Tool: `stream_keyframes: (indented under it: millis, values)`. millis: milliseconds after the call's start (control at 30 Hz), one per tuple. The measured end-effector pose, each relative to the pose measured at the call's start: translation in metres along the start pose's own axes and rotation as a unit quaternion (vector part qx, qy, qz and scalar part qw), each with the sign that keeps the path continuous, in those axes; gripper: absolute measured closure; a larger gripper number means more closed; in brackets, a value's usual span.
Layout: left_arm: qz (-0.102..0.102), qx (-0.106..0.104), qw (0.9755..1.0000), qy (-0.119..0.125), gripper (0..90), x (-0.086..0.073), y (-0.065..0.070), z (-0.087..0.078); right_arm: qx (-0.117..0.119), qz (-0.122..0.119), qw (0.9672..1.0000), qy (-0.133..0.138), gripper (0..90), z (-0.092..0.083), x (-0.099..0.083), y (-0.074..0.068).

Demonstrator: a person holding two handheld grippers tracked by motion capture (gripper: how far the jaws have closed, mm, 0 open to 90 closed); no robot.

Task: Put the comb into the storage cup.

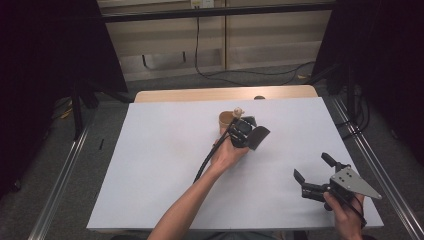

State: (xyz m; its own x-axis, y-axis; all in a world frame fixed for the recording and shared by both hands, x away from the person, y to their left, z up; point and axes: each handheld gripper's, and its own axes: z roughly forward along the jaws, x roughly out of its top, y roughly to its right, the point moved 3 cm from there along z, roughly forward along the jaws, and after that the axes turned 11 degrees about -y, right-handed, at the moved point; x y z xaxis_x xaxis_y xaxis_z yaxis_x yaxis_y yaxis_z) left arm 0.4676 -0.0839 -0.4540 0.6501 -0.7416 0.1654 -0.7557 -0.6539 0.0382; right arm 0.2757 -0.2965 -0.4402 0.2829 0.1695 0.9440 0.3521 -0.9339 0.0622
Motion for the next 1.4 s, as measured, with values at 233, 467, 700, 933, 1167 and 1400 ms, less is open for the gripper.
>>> stream_keyframes:
  millis: [233,467,700,933,1167,1400]
  values:
    - [-0.009,-0.003,1.0,0.0,72.7,0.001,0.0,0.0,0.001,0.0,1.0,-0.002,0.0,0.0,0.0,0.0]
    - [-0.014,-0.016,0.9998,0.004,72.9,0.0,-0.004,-0.001,0.0,0.002,1.0,-0.001,0.0,0.0,0.0,0.001]
    - [-0.023,-0.025,0.9993,0.018,72.9,-0.001,-0.007,-0.003,0.0,0.002,1.0,-0.001,0.0,-0.001,0.0,0.001]
    - [-0.028,-0.041,0.9976,0.048,72.9,-0.006,-0.009,-0.011,-0.001,0.001,1.0,0.0,0.0,-0.001,0.0,0.001]
    - [-0.007,-0.051,0.996,0.073,72.9,-0.012,-0.008,-0.023,-0.003,0.001,1.0,-0.001,0.0,0.0,0.0,0.001]
    - [-0.013,-0.08,0.9912,0.105,72.9,-0.015,-0.008,-0.027,-0.004,0.0,1.0,-0.002,0.0,0.0,0.0,0.001]
